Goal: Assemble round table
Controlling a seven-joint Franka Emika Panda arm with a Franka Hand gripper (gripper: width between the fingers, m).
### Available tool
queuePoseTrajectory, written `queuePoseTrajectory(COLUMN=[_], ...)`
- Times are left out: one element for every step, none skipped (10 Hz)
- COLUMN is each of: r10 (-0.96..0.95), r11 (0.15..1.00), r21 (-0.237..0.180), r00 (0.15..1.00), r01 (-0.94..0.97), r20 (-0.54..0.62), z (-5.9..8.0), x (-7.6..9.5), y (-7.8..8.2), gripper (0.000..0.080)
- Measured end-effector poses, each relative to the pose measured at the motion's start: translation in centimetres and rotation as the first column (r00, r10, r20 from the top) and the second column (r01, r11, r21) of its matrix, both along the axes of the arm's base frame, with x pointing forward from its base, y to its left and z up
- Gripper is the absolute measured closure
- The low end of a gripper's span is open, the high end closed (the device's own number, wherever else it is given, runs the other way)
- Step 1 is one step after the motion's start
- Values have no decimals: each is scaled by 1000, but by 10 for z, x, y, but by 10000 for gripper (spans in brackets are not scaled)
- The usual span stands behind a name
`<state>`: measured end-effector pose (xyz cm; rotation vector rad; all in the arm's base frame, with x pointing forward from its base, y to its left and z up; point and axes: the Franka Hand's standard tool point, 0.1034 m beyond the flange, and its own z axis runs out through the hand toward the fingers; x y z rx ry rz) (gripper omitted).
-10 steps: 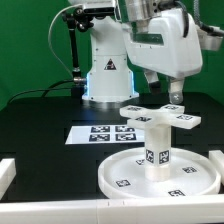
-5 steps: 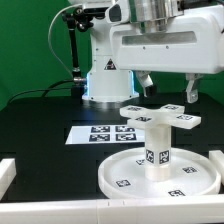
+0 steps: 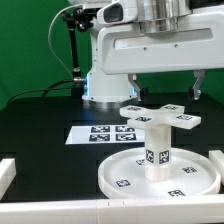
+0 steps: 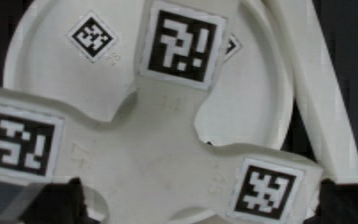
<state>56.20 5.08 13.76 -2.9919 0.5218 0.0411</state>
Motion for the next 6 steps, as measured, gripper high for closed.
queuePoseTrajectory(r10=[116,176,212,283,385,524], r11=[993,984,977,959,923,851], r21=[-7,-9,-10,-12,-24,-48], r00=[993,984,977,959,922,851], r01=[-116,-176,-212,-283,-385,-523], r20=[12,20,23,30,32,31], z=[0,0,0,0,0,1], x=[0,0,0,0,0,1], y=[-1,-1,-2,-2,-3,-5], gripper=[151,150,151,151,150,150])
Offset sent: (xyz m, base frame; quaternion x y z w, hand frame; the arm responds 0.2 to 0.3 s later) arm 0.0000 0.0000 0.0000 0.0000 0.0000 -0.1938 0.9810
